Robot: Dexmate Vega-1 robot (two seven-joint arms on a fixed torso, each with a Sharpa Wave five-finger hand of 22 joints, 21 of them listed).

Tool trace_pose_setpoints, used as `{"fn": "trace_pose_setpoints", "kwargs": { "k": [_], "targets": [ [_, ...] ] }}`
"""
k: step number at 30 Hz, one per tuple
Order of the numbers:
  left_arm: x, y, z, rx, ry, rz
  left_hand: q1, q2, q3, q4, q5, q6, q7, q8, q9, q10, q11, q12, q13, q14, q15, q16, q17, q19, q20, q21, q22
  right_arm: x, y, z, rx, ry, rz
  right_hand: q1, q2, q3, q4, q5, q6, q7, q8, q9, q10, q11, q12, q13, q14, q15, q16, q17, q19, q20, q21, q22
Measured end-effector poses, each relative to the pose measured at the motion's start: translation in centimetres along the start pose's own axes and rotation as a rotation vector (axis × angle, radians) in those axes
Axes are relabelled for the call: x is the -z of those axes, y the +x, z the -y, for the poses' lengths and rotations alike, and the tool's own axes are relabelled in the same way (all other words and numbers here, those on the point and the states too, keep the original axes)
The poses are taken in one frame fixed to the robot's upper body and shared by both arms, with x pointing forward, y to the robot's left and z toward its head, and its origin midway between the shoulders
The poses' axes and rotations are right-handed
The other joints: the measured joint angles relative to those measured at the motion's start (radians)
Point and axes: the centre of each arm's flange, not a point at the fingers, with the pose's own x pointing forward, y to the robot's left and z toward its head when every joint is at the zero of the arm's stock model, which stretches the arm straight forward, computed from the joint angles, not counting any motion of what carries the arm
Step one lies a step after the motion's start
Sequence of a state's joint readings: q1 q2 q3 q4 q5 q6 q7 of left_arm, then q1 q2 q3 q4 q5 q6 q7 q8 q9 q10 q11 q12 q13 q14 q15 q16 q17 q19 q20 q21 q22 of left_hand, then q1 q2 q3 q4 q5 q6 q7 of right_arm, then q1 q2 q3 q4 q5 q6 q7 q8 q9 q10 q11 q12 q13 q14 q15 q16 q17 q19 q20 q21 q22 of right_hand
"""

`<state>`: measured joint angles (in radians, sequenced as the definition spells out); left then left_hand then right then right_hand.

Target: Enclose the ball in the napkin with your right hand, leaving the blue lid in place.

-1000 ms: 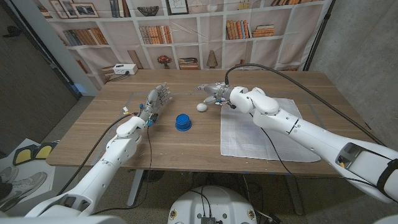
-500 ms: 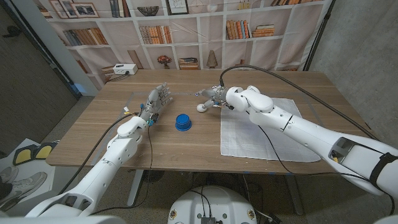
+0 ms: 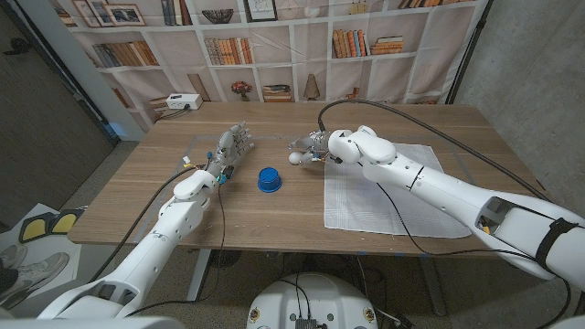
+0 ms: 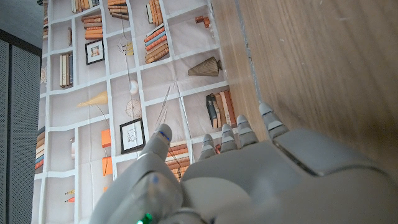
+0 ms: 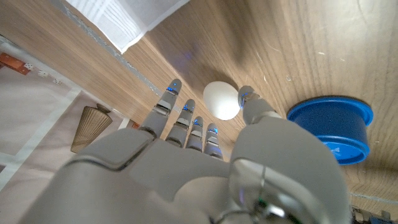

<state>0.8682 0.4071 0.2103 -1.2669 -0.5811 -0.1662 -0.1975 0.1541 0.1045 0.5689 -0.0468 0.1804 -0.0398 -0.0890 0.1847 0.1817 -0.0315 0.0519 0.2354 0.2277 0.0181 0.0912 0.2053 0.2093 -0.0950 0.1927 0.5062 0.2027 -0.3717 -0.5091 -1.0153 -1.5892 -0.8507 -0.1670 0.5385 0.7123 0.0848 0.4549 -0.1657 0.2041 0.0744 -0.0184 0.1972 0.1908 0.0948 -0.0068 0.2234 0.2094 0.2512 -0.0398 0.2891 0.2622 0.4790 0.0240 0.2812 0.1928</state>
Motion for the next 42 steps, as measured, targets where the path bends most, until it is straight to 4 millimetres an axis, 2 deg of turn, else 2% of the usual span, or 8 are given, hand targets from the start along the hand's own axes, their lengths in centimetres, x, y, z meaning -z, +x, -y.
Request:
{"fn": "trace_pose_setpoints", "kwargs": {
  "k": [10,16,20,24,27,28,31,42],
  "targets": [
    [0.1,0.3,0.0,0.002,-0.003,-0.004,-0.010,0.000,-0.002,0.002,-0.007,0.000,0.000,0.000,0.000,-0.002,0.002,0.000,0.000,-0.006,0.006,0.000,0.000,0.000,0.000,0.000,0.000,0.1,1.1,-0.8,-0.034,-0.008,-0.004,0.055,0.027,-0.020,0.001,0.006,0.077,-0.012,0.021,0.000,0.076,-0.013,0.028,0.000,0.118,-0.002,0.067,0.040,0.084,-0.034,0.045,0.006],
    [0.0,0.5,-0.1,0.001,-0.002,-0.004,-0.014,-0.004,-0.004,0.004,-0.007,0.000,0.000,0.000,0.000,-0.002,0.002,0.000,0.000,-0.006,0.005,0.000,0.000,0.000,0.000,0.000,0.000,0.3,1.5,-0.5,0.018,-0.023,-0.010,0.218,0.016,-0.051,-0.017,0.031,0.300,-0.043,0.078,0.003,0.309,-0.041,0.090,0.000,0.385,-0.014,0.248,0.148,0.206,-0.069,0.140,0.033],
    [0.0,0.6,-0.1,0.002,-0.003,-0.003,-0.014,-0.004,-0.004,0.004,-0.007,0.000,0.000,0.000,0.000,-0.002,0.002,0.000,0.000,-0.006,0.005,0.000,0.000,0.000,0.000,0.000,0.000,0.2,1.6,-0.5,0.087,-0.040,-0.002,0.312,-0.001,-0.087,-0.003,0.034,0.488,-0.063,0.119,0.005,0.490,-0.041,0.135,0.010,0.527,-0.036,0.377,0.247,0.251,-0.087,0.231,0.077],
    [-0.1,0.8,-0.1,0.004,-0.003,-0.004,-0.015,-0.004,-0.008,0.008,-0.007,-0.002,-0.002,0.000,0.000,-0.002,0.002,0.000,0.000,-0.006,0.005,0.000,0.000,0.000,0.000,0.000,0.000,0.2,1.6,-1.3,0.141,-0.046,0.018,0.318,-0.002,-0.115,0.020,0.031,0.495,-0.069,0.178,0.008,0.555,-0.018,0.192,0.029,0.626,-0.069,0.444,0.308,0.271,-0.094,0.300,0.097],
    [-0.1,0.9,-0.1,0.003,-0.002,-0.004,-0.023,-0.003,-0.008,0.008,-0.007,-0.006,-0.006,0.000,0.000,-0.002,0.002,0.000,0.000,-0.005,0.005,0.000,0.000,0.000,0.000,0.000,0.000,-0.5,1.5,-0.6,0.208,-0.056,0.056,0.315,0.001,-0.124,0.031,0.024,0.495,-0.069,0.196,0.007,0.575,0.002,0.219,0.041,0.668,-0.082,0.458,0.326,0.271,-0.094,0.323,0.098],
    [0.0,0.9,-0.1,0.005,-0.003,-0.010,-0.024,-0.003,-0.008,0.008,-0.007,-0.006,-0.006,0.000,0.000,-0.002,0.002,0.000,0.000,-0.005,0.005,0.000,0.000,0.000,0.000,0.000,0.000,1.1,1.4,-2.7,0.192,-0.040,0.035,0.315,0.001,-0.125,0.031,0.024,0.495,-0.069,0.201,0.007,0.590,0.016,0.227,0.044,0.678,-0.086,0.462,0.330,0.271,-0.094,0.329,0.098],
    [-0.1,1.1,-0.1,0.008,-0.003,-0.012,-0.024,-0.003,-0.008,0.008,-0.007,-0.006,-0.006,0.000,0.000,-0.002,0.002,0.000,0.000,-0.005,0.005,0.000,0.000,0.000,0.000,0.000,0.000,1.1,1.1,-2.7,0.246,-0.037,0.054,0.315,0.001,-0.127,0.033,0.022,0.495,-0.069,0.204,0.006,0.622,0.049,0.232,0.052,0.688,-0.096,0.466,0.338,0.271,-0.094,0.333,0.101],
    [-0.2,1.6,0.1,0.018,-0.004,-0.014,-0.024,-0.003,-0.008,0.008,-0.007,-0.005,-0.006,0.000,0.000,-0.002,0.002,0.000,0.000,-0.005,0.005,0.000,0.000,0.000,0.000,0.000,0.000,2.0,-0.3,-1.7,0.393,-0.025,0.063,0.315,0.001,-0.119,0.026,0.019,0.495,-0.069,0.203,0.007,0.627,0.052,0.241,0.053,0.692,-0.093,0.466,0.343,0.271,-0.093,0.341,0.103]
  ]
}}
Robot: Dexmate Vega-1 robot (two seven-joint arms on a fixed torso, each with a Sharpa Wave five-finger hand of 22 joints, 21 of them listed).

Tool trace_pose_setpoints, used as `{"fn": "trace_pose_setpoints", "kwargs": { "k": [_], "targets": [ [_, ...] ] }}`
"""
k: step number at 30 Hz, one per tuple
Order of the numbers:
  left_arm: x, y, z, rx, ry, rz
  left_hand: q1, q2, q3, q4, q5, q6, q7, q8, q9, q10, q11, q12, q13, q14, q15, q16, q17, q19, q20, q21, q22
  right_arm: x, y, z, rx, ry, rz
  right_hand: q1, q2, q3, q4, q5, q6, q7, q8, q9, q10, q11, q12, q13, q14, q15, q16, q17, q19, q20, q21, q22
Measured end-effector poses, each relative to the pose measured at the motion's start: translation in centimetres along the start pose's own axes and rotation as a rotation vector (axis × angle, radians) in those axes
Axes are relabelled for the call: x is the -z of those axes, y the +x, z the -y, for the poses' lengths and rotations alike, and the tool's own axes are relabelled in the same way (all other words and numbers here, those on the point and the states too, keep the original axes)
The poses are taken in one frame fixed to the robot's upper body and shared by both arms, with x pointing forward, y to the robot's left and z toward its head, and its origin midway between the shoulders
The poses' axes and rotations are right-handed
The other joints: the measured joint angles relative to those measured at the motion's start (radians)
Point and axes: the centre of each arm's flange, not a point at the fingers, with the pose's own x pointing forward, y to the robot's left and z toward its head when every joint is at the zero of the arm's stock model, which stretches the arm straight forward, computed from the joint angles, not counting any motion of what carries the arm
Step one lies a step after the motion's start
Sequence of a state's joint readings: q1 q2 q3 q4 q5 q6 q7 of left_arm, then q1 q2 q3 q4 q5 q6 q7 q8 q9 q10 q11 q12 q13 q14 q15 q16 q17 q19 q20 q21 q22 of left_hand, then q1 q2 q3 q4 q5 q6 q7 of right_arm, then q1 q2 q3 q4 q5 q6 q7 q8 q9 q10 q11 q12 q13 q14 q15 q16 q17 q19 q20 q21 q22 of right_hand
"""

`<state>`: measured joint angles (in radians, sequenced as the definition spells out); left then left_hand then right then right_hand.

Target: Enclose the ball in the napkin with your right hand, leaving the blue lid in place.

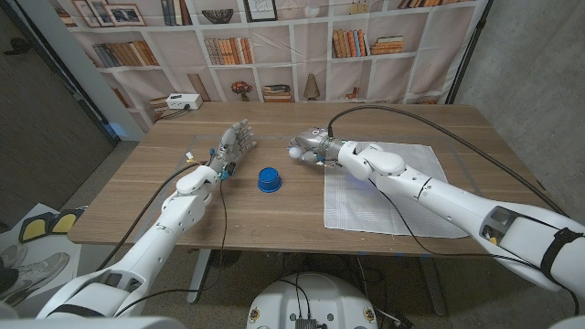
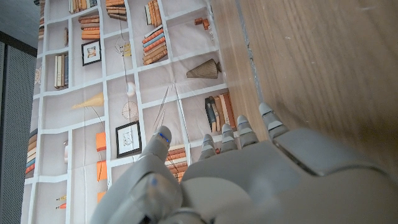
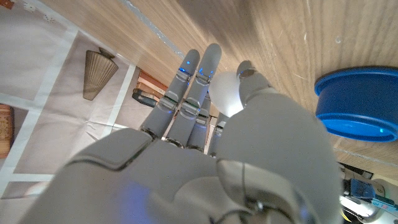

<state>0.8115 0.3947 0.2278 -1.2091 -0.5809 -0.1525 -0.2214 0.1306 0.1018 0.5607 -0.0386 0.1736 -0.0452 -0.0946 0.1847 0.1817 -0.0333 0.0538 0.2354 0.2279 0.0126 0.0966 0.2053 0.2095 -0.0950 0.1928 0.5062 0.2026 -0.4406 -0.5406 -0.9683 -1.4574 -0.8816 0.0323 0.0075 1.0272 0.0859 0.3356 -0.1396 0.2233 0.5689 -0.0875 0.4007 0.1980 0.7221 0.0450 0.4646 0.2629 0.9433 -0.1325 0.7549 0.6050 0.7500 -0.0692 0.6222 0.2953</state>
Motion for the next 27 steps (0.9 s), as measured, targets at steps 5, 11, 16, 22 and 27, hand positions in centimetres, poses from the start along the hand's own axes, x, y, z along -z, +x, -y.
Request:
{"fn": "trace_pose_setpoints", "kwargs": {
  "k": [5,11,16,22,27],
  "targets": [
    [0.0,0.3,0.3,0.009,-0.001,-0.001,0.000,0.000,-0.001,0.008,0.000,0.000,0.000,0.000,0.000,0.000,0.000,0.000,0.000,0.000,0.000,0.000,0.000,0.000,0.000,-0.007,0.000,0.8,-0.8,0.8,0.036,-0.001,-0.031,0.000,0.000,0.004,-0.004,-0.003,0.000,0.000,0.000,0.000,0.000,0.000,0.000,0.005,0.000,0.000,-0.005,0.000,-0.003,0.003,0.008,0.000],
    [0.0,0.7,0.5,0.020,-0.002,0.000,0.000,0.000,-0.001,0.008,0.000,0.000,0.000,0.000,0.000,0.000,0.000,0.000,0.000,0.000,0.000,0.000,0.000,0.000,0.000,-0.007,0.000,1.9,-1.9,1.4,0.062,0.002,-0.083,0.000,0.000,0.004,-0.004,-0.003,0.000,0.000,-0.002,0.000,0.000,0.000,0.000,0.005,0.000,0.000,-0.012,0.000,-0.007,0.007,0.008,0.000],
    [0.0,1.1,0.8,0.032,-0.002,0.004,0.000,0.000,-0.001,0.008,0.000,0.000,0.000,0.000,0.000,0.000,0.000,0.000,0.000,0.005,0.005,0.000,0.000,0.000,0.000,-0.007,0.000,3.1,-3.3,1.8,0.081,0.006,-0.148,0.000,0.000,0.006,-0.005,-0.004,0.000,0.000,-0.003,0.000,0.000,0.000,0.000,0.009,0.000,0.000,-0.016,0.000,-0.017,0.006,0.013,0.000],
    [0.1,1.4,1.1,0.047,-0.001,0.007,0.000,0.000,-0.001,0.007,0.000,0.000,0.000,0.000,0.000,0.000,0.000,0.000,0.000,0.005,0.005,0.000,0.000,0.000,0.000,-0.007,0.000,4.0,-4.9,2.0,0.082,0.009,-0.207,0.000,0.000,0.008,-0.007,-0.007,0.000,0.000,-0.005,0.000,0.000,0.000,0.000,0.009,0.000,0.000,-0.023,0.000,-0.026,0.007,0.015,-0.003],
    [0.2,1.7,1.3,0.051,-0.003,0.003,0.000,0.000,-0.001,0.007,0.000,0.000,0.000,0.000,0.000,0.000,0.000,0.000,0.000,0.005,0.005,0.000,0.000,0.000,0.000,-0.007,0.000,4.8,-5.8,2.0,0.075,0.009,-0.268,0.000,0.000,0.008,-0.006,-0.007,0.000,0.000,-0.005,0.000,0.000,0.000,-0.001,0.014,0.000,0.000,-0.031,-0.003,-0.032,0.010,0.015,-0.003]
  ]
}}
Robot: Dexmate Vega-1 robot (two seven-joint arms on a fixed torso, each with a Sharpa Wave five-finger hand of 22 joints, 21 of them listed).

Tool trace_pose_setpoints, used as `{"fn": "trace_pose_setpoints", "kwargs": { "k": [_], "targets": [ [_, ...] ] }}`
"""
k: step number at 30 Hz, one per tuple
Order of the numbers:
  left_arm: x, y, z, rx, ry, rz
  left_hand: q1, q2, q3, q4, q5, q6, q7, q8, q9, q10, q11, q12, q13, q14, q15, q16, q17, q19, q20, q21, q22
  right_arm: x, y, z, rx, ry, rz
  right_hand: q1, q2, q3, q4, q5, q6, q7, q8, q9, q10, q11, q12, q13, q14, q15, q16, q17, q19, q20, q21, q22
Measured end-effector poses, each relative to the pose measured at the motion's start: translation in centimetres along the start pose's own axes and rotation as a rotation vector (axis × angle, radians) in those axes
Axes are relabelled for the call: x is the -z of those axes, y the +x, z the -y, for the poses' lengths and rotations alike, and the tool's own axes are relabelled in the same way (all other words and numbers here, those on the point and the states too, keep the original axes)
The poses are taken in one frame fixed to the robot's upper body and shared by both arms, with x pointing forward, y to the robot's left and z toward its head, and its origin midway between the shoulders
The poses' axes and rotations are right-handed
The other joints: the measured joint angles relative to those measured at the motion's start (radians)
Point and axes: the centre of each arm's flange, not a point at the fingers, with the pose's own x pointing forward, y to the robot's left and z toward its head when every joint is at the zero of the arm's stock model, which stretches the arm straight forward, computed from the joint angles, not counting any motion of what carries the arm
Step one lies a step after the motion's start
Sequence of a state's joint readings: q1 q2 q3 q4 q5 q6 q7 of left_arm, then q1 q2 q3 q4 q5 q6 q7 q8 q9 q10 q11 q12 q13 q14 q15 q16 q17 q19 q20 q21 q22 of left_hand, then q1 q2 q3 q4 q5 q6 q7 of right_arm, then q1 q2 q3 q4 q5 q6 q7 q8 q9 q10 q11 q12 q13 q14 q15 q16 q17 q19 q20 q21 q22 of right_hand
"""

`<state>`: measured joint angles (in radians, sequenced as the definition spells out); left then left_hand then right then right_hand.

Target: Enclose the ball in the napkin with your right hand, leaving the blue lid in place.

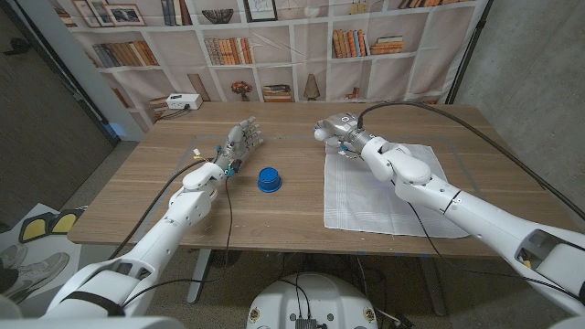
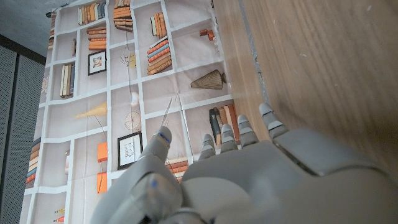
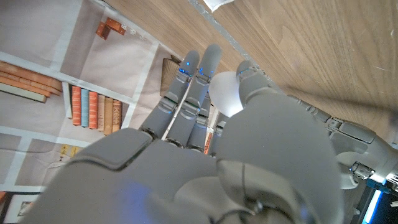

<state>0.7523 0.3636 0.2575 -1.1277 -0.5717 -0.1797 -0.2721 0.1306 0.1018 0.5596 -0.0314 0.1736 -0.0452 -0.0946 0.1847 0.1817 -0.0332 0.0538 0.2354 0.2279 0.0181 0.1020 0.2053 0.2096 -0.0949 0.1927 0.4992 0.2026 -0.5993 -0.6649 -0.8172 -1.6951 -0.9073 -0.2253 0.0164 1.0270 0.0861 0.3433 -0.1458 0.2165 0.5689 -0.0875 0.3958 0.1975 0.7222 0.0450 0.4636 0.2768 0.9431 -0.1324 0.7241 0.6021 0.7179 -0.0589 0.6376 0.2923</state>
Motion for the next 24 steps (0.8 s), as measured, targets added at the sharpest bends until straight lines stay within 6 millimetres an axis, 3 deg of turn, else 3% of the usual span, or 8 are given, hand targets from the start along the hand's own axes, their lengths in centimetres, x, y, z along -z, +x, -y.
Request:
{"fn": "trace_pose_setpoints", "kwargs": {
  "k": [24],
  "targets": [
    [-0.3,0.3,0.6,0.055,0.005,0.004,0.000,0.000,0.000,0.000,0.000,0.000,0.000,0.000,0.000,0.000,0.000,0.000,0.000,0.000,0.000,0.000,-0.005,0.000,0.000,0.000,0.000,3.0,-6.8,-0.2,-0.021,0.041,-0.268,0.000,0.000,0.003,-0.002,-0.005,0.000,0.000,-0.003,0.000,0.000,0.000,-0.004,0.005,0.000,0.000,-0.016,0.003,-0.013,0.002,0.013,-0.005]
  ]
}}
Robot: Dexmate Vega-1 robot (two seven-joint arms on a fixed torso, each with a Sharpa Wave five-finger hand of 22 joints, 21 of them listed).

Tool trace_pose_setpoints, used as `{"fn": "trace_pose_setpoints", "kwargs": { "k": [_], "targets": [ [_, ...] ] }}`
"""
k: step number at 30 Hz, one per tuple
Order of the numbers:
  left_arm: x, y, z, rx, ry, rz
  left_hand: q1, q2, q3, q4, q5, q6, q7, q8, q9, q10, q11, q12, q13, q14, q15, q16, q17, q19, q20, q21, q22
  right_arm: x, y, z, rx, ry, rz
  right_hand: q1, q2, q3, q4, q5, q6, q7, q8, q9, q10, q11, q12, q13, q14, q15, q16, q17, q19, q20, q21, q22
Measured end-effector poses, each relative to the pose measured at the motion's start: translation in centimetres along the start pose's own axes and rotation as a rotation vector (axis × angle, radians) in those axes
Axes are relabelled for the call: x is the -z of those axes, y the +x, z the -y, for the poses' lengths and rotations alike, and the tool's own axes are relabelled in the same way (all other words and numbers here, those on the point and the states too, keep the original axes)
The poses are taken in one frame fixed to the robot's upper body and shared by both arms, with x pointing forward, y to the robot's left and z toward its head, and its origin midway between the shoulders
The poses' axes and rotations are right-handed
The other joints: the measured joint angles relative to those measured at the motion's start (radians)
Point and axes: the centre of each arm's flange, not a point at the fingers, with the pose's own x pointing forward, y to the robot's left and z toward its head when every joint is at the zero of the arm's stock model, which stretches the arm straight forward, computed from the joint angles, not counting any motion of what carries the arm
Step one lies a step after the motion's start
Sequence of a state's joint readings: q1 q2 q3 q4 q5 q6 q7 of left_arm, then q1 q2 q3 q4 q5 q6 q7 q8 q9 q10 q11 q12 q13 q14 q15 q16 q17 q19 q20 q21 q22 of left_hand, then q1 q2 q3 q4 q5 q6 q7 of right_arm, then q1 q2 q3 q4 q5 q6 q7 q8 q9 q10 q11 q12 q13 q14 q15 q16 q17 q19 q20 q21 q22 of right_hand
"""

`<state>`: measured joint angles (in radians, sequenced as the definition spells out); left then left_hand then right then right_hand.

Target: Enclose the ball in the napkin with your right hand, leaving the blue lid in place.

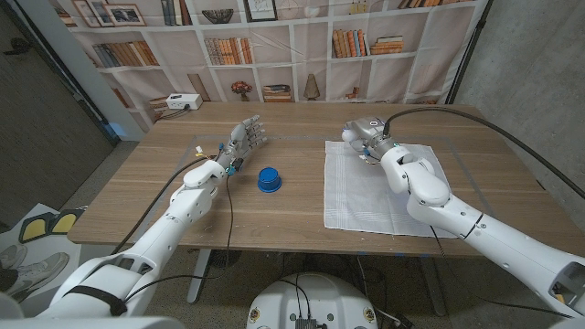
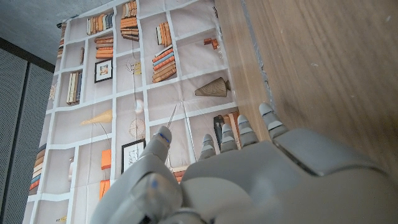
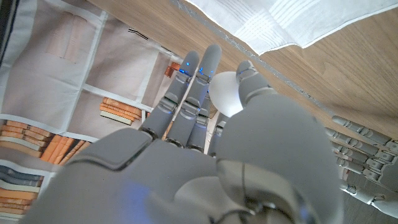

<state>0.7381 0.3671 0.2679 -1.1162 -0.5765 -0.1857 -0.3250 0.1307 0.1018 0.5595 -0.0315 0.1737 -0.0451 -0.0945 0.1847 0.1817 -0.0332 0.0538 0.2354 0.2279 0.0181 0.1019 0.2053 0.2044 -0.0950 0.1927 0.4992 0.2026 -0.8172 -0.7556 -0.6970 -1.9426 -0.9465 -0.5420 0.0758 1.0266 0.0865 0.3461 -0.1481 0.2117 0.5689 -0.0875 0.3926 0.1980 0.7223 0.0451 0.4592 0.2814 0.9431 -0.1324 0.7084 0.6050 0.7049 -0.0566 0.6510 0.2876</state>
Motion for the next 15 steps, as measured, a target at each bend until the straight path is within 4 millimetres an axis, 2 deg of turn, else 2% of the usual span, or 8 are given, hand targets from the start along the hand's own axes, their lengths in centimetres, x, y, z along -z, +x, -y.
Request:
{"fn": "trace_pose_setpoints", "kwargs": {
  "k": [6,7,8,15],
  "targets": [
    [0.0,-0.2,0.0,0.005,0.001,-0.001,0.000,0.000,0.003,0.003,0.000,0.000,0.000,0.000,0.000,0.000,0.000,0.000,0.000,0.000,0.000,0.000,0.000,0.000,0.000,0.000,0.000,0.8,-1.6,-0.4,-0.009,0.014,-0.060,0.000,0.000,0.000,0.000,-0.003,0.000,0.000,0.000,0.000,0.000,0.000,0.001,0.000,0.006,-0.005,-0.006,0.000,-0.011,0.000,0.006,0.000],
    [0.0,-0.3,0.0,0.005,0.001,-0.001,0.000,0.000,0.003,0.003,0.000,0.000,0.000,0.000,0.000,0.000,0.000,0.000,0.000,0.000,0.000,0.000,0.000,0.000,0.000,0.000,0.000,1.2,-1.8,-0.4,-0.011,0.015,-0.085,0.000,0.000,0.000,0.000,-0.003,0.001,0.001,0.000,0.000,0.010,0.010,0.001,0.000,0.006,-0.005,-0.006,0.000,-0.011,0.000,0.007,0.000],
    [0.0,-0.3,0.0,0.006,0.001,-0.001,0.000,0.000,0.003,0.003,0.000,0.000,0.000,0.000,0.000,0.000,0.000,0.000,0.000,0.000,0.000,0.000,0.000,0.000,0.000,0.000,0.000,1.2,-2.0,-0.5,-0.013,0.017,-0.088,0.000,0.000,0.000,0.000,-0.003,0.018,-0.007,-0.003,0.000,0.011,0.010,0.001,0.000,0.006,-0.005,-0.009,0.000,-0.011,0.000,0.007,0.000],
    [0.0,-0.5,-0.1,0.008,0.000,0.001,0.000,0.000,0.003,0.003,0.000,0.000,0.000,0.000,0.000,0.000,0.000,0.000,0.000,0.000,0.000,0.000,0.000,0.000,0.000,-0.004,0.000,2.6,-3.4,-1.1,-0.034,0.029,-0.170,0.000,0.000,0.003,-0.003,-0.004,0.020,-0.005,-0.007,0.000,0.011,0.010,0.001,0.000,0.006,-0.005,-0.013,0.000,-0.011,0.000,0.011,-0.004]
  ]
}}
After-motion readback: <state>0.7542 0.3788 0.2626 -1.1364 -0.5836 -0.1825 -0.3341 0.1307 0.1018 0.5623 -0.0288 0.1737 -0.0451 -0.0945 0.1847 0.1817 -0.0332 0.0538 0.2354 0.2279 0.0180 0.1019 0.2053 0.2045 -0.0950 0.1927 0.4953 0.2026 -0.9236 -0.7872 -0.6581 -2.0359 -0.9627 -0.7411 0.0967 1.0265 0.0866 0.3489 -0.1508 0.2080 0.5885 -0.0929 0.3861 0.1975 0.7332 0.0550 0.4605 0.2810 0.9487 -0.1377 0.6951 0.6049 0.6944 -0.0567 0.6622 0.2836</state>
